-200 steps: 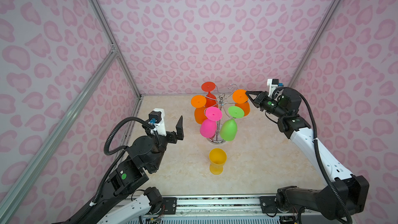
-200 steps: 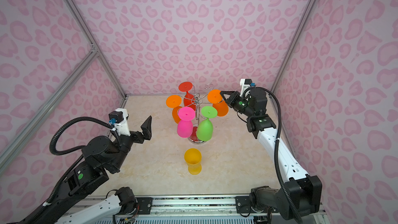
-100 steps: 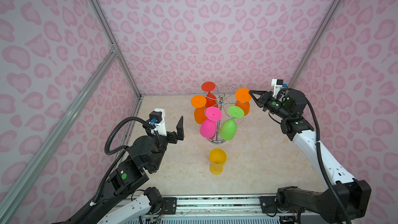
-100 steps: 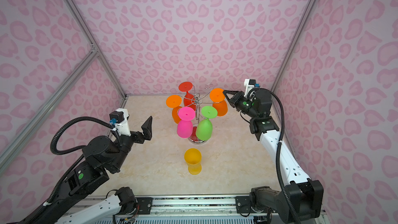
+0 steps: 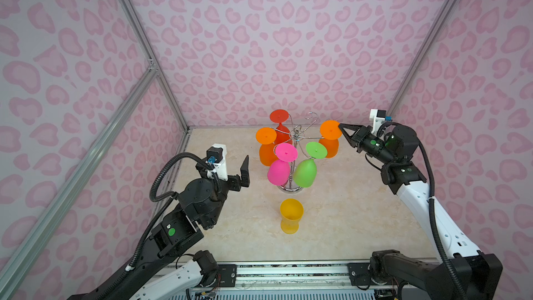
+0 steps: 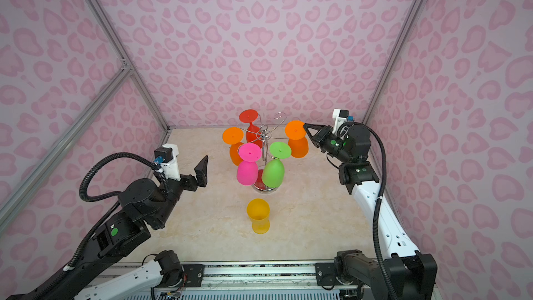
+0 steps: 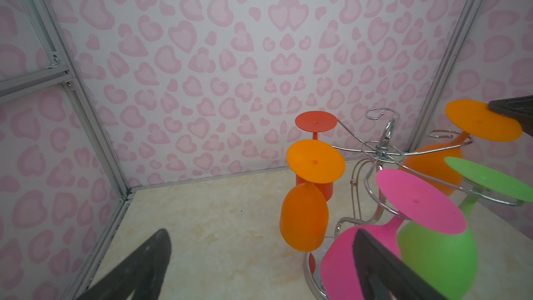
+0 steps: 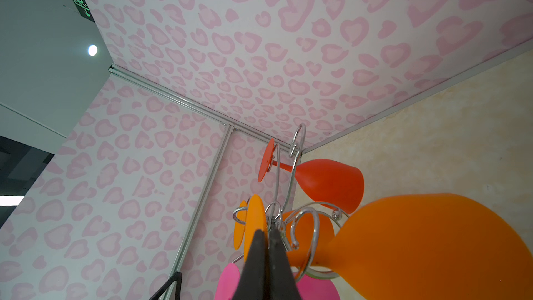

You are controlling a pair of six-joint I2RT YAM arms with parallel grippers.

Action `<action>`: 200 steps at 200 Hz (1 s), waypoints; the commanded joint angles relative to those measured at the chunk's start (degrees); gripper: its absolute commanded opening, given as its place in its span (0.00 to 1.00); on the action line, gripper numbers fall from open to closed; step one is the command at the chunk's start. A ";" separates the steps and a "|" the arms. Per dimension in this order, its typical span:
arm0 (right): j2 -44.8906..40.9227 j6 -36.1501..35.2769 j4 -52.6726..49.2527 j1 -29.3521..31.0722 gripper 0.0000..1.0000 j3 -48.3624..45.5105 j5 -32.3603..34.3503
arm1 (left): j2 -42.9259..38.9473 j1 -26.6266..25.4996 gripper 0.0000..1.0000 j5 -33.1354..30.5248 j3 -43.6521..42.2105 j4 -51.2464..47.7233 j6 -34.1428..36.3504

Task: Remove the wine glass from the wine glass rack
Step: 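Close the right gripper on the orange wine glass's base rim, then slide the orange glass off its rack hook and lift it with the right gripper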

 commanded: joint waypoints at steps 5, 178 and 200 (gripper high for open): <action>-0.44 0.59 1.80 0.18 0.00 -0.28 -1.16 | 0.29 0.07 1.00 0.24 0.64 2.28 0.44; 9.32 0.61 5.98 5.90 0.00 4.93 0.28 | -1.46 0.34 1.00 0.00 -0.28 1.35 -0.33; 11.15 0.62 6.37 5.90 0.00 6.09 0.14 | -1.73 0.34 1.00 -0.06 -0.27 1.00 -0.34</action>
